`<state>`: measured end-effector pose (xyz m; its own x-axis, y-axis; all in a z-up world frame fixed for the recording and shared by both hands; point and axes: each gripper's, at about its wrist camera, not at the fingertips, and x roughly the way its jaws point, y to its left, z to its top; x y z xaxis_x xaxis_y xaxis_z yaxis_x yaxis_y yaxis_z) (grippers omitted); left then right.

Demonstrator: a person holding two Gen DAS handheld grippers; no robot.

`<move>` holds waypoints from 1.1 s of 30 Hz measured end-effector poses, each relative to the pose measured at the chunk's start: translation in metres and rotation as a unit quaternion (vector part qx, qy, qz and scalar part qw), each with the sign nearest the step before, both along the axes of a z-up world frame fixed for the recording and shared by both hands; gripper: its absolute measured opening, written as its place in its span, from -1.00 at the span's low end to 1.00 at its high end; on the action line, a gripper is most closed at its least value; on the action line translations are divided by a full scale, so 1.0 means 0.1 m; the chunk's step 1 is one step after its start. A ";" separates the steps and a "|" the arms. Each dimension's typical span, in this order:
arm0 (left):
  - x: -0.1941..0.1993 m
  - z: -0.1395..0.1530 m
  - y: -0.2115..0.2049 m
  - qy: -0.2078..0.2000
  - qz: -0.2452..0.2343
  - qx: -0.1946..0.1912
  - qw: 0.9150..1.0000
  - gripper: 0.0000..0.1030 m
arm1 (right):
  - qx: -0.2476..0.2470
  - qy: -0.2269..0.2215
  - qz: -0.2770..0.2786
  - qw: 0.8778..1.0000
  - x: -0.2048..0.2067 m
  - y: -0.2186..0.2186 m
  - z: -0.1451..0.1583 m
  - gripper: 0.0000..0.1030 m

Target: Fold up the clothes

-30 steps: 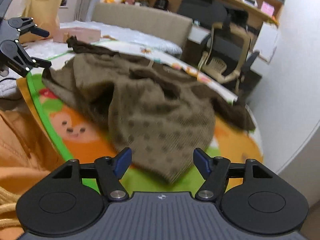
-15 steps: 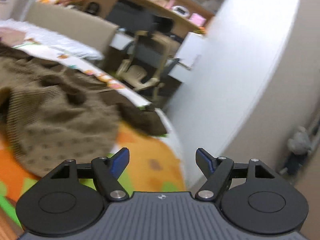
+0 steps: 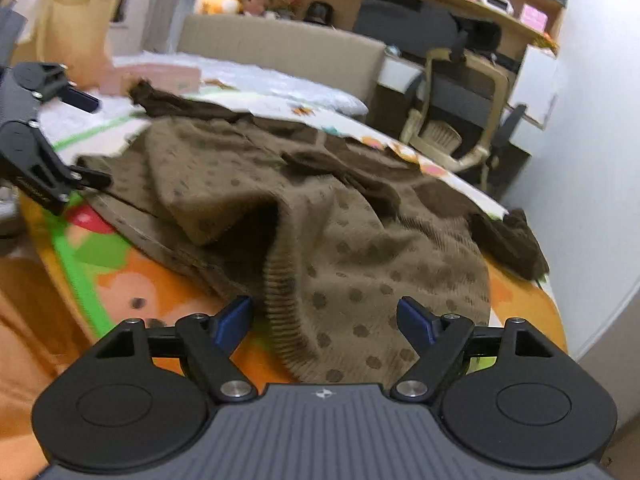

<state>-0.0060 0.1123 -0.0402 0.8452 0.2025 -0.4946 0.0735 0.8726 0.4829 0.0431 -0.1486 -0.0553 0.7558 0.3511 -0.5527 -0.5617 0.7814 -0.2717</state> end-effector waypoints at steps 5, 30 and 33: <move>0.06 -0.07 0.02 0.003 0.015 0.020 1.000 1.00 | -0.043 -0.125 -0.099 0.986 -0.08 -0.26 0.08 0.56; -0.16 0.28 0.59 -0.039 0.115 -0.015 0.992 1.00 | -0.055 -0.115 -0.077 0.989 -0.30 -0.67 0.31 0.66; -0.15 0.22 0.59 -0.026 0.116 -0.019 0.993 1.00 | -0.080 -0.066 -0.050 0.993 -0.33 -0.63 0.10 0.67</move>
